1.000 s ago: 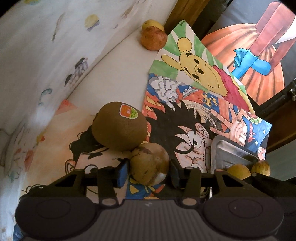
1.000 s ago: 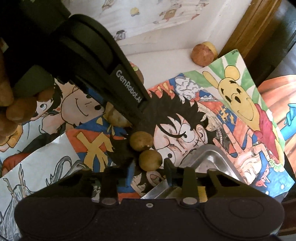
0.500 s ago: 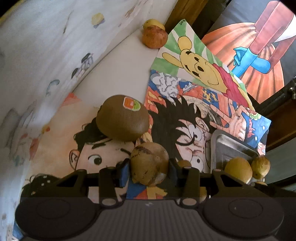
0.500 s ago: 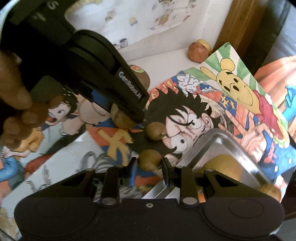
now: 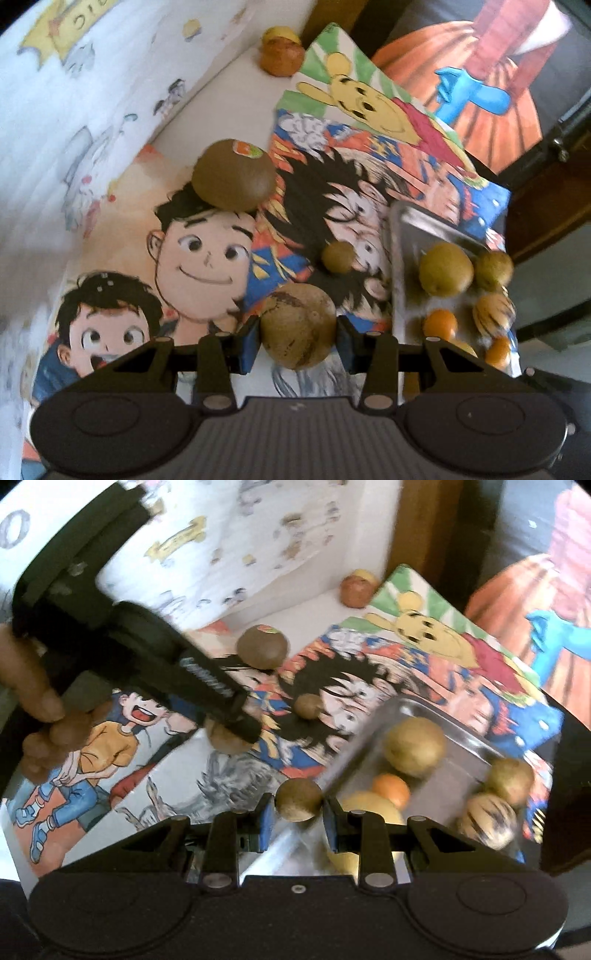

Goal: Organize fruits
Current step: 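Grasp the brown round fruit with the left tool while the right tool grasps the small brown berry, then carry both fruits onto the metal tray and open both tools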

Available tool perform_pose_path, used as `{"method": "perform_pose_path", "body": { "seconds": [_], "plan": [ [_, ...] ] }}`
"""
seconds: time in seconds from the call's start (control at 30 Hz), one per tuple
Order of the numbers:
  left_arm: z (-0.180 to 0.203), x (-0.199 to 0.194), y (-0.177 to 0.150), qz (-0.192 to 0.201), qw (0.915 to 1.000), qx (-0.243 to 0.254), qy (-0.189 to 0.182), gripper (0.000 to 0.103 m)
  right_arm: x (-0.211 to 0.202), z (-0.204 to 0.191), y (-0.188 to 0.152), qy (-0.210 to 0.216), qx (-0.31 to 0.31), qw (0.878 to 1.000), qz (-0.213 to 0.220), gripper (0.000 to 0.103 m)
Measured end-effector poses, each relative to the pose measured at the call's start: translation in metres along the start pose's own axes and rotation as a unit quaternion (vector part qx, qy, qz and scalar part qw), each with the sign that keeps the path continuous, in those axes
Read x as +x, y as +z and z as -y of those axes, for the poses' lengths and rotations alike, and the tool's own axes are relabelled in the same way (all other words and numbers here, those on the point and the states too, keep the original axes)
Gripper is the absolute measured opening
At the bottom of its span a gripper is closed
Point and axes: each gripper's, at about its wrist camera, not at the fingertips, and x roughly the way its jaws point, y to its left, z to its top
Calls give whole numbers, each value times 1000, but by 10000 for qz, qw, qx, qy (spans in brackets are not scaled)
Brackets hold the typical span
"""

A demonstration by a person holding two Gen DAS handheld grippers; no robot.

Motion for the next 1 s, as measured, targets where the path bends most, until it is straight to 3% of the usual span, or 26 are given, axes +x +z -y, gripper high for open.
{"method": "perform_pose_path", "body": {
  "seconds": [0.3,0.67,1.0],
  "plan": [
    [40,-16,-30,-232,9974,633,-262,47,-29,40,-46,-537,766,9955,-143,30],
    [97,-17,-77,-396,9871,1484,-446,47,-32,79,-71,-658,790,9936,-469,30],
    [124,-1,-93,-347,9882,1461,-299,47,-17,99,-74,-548,572,9951,-588,30]
  ]
}}
